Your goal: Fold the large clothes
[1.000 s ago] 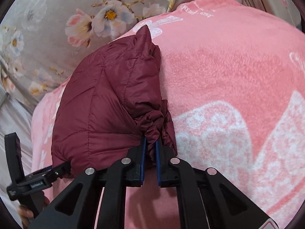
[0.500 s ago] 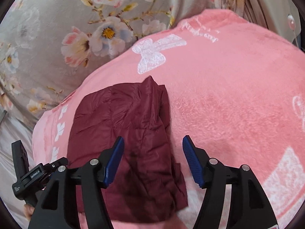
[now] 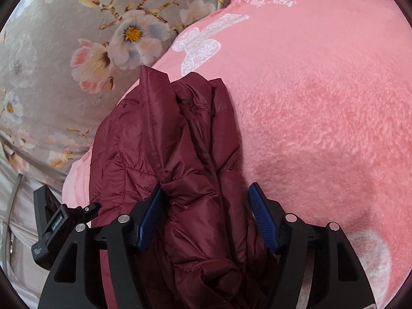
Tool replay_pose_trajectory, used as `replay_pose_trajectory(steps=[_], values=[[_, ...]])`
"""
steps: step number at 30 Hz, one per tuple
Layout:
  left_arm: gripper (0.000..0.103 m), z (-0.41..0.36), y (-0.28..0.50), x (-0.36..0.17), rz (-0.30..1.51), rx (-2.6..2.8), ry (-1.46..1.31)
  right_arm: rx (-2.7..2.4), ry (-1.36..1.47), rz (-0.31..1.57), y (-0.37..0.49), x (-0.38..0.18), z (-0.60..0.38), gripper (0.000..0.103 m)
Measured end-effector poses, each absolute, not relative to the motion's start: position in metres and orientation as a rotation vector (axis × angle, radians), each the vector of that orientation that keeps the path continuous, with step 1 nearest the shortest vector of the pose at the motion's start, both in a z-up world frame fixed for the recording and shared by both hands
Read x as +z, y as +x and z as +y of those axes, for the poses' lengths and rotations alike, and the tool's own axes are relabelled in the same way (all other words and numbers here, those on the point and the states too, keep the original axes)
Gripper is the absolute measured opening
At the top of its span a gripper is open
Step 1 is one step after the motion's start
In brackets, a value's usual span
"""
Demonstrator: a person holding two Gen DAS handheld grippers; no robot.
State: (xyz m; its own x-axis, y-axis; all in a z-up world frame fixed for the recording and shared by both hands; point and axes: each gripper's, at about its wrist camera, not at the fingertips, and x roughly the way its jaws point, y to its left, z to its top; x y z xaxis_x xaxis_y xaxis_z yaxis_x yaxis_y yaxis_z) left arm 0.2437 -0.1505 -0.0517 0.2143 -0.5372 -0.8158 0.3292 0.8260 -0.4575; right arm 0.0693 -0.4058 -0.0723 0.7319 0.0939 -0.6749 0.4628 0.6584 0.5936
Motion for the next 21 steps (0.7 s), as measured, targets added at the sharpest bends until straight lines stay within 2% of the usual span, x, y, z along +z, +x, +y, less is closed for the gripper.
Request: replay_pose_trajectory(steps=[2,15,21], values=[[0.098,-0.153,0.241,-0.051,1.197,-0.599,-0.176,-0.241,0.817,0.735,0.069,-0.072,-0.402,0.064],[0.098,-0.165,0.236,-0.053,1.105,-0.563,-0.091,-0.191,0.782,0.682,0.069,-0.074,-0.394,0.04],[0.098,-0.167,0.237,-0.053,1.102,-0.6,-0.092,-0.176,0.792,0.667,0.068,-0.074,-0.393,0.035]])
